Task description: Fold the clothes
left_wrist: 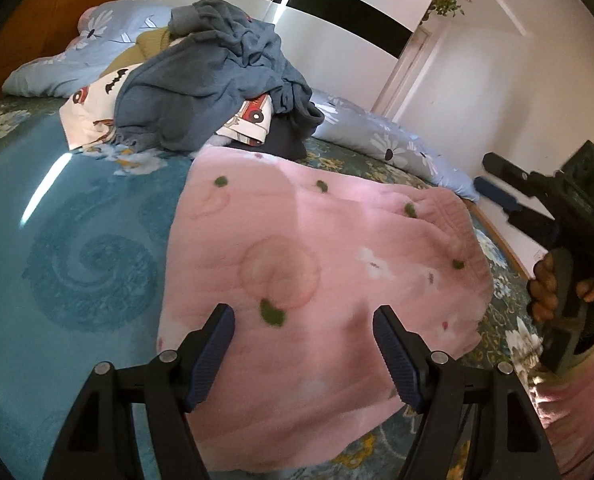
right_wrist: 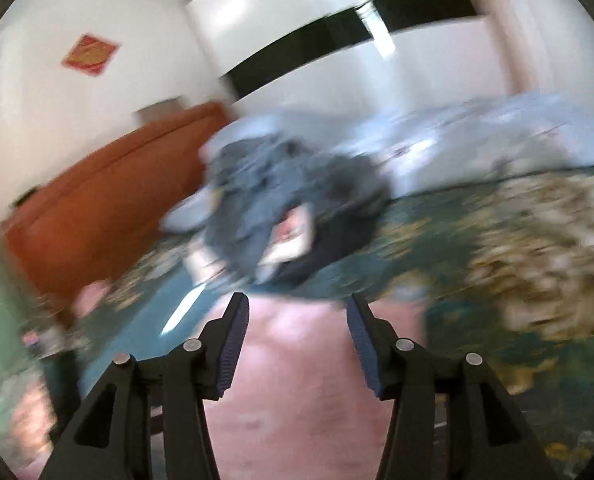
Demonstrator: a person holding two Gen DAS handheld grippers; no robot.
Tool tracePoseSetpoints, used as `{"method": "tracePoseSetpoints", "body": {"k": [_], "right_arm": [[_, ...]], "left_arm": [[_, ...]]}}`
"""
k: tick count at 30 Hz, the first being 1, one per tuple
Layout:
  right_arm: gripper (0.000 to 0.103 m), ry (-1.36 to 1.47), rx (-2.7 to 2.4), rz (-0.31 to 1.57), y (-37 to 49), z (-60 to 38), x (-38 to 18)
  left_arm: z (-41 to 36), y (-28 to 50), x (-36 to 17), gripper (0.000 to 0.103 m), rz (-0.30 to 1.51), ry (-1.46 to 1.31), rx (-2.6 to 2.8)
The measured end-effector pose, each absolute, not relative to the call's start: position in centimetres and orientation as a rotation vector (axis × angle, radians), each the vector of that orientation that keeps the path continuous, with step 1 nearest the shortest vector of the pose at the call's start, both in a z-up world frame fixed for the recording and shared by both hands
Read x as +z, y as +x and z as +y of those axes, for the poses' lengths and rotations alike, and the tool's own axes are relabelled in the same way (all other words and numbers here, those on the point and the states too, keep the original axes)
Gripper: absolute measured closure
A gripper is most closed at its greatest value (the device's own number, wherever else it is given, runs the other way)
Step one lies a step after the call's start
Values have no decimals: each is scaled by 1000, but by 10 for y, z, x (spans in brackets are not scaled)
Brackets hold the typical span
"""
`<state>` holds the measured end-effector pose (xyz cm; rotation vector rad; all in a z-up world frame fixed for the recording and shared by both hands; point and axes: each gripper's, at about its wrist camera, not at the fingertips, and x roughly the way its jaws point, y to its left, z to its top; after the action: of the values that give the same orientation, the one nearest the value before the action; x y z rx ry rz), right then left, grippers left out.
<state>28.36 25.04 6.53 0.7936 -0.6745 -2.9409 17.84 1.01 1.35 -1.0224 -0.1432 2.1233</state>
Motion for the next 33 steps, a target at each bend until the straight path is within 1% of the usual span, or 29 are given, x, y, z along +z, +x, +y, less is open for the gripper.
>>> {"method": "tracePoseSetpoints", "body": {"k": [2,5,7,11,13,16,19,24,27,30,31,32,33], "right_arm": [[49,895,-2846,-630,265,237,53],[49,991,-2855,-567,253,232,40],[49,993,-2872,-629,253,245,35],[49,1026,-2872,-884,258,281,13],[49,1031,-2837,-939,259,286,1],[49,1014,-2831,-968,258,289,-11],[49,985,-2818,-1008,258,290,-18],[49,973,-2821,-987,258,288,-21],[49,950,-2811,-1023,264,288,-17],[49,907,-2830,-996,279,283,-6],[45,893,-2838,-983,286,281,-2],[39,893,-2845,-986,293,282,0],[30,904,-2845,-1013,299,285,-2]], "left_arm": [[13,178,14,27,-133,-1025,2127],[8,179,15,27,-127,-1015,2125],[2,178,12,27,-141,-1021,2124],[1,175,4,27,-172,-1044,2108],[4,175,0,27,-145,-1046,2110],[5,176,-5,27,-129,-1044,2109],[0,174,-9,27,-165,-1050,2095],[0,171,-11,27,-186,-1078,2091],[0,172,-4,27,-179,-1094,2097],[-11,173,11,27,-206,-1055,2119],[-15,172,14,27,-209,-1042,2136],[-20,169,16,27,-211,-1035,2157],[-24,166,17,27,-213,-1035,2179]]}}
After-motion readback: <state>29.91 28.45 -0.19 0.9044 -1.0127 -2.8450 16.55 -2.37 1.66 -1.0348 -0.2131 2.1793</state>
